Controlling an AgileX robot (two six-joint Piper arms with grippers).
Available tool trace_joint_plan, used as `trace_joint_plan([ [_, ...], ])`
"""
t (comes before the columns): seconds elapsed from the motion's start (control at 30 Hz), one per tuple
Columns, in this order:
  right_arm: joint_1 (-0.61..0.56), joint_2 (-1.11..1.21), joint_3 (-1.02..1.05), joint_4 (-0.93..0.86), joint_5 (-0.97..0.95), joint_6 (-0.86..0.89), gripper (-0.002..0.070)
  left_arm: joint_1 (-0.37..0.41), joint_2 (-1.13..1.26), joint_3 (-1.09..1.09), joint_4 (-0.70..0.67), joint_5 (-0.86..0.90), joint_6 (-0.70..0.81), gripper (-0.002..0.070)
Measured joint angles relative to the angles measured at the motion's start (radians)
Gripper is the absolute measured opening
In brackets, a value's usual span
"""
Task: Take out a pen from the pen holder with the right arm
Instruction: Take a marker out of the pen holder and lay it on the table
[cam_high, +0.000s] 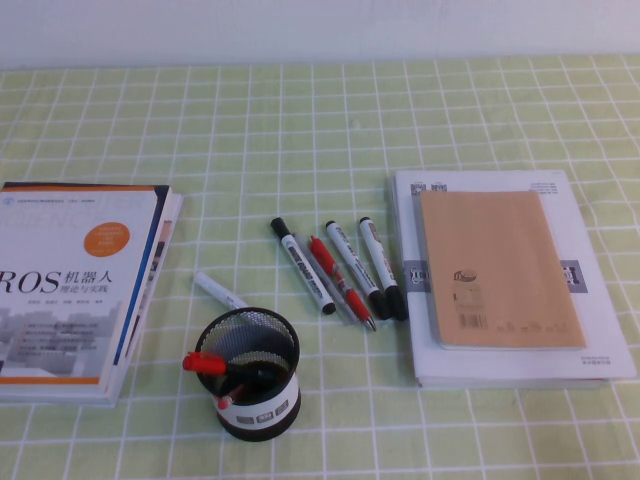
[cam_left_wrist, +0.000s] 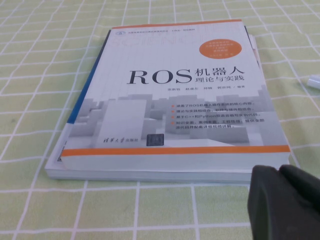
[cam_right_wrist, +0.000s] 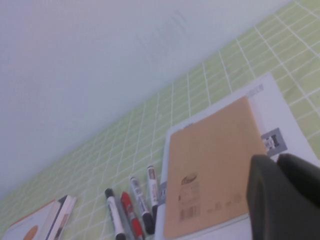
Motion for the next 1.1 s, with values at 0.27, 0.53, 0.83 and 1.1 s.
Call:
trace_joint_plan([
  [0.27,0.0,0.182,-0.226,-0.052,0.297,0.0,-0.0013,0.0,0.0,0.0,0.0,0.0,0.0,-0.0006],
  [0.53,0.0,0.563,-0.472,-0.198,0.514,-0.064,-0.0013,0.0,0.0,0.0,0.0,0.0,0.0,-0.0006],
  [0.83,0.003,0.85,-0.598,-0.158,0.472,-0.237,-0.0013,0.0,0.0,0.0,0.0,0.0,0.0,-0.0006],
  [1.1,0.298,1.042,-0.638,-0.167,0.246,-0.251,-0.0013,0.0,0.0,0.0,0.0,0.0,0.0,-0.0006],
])
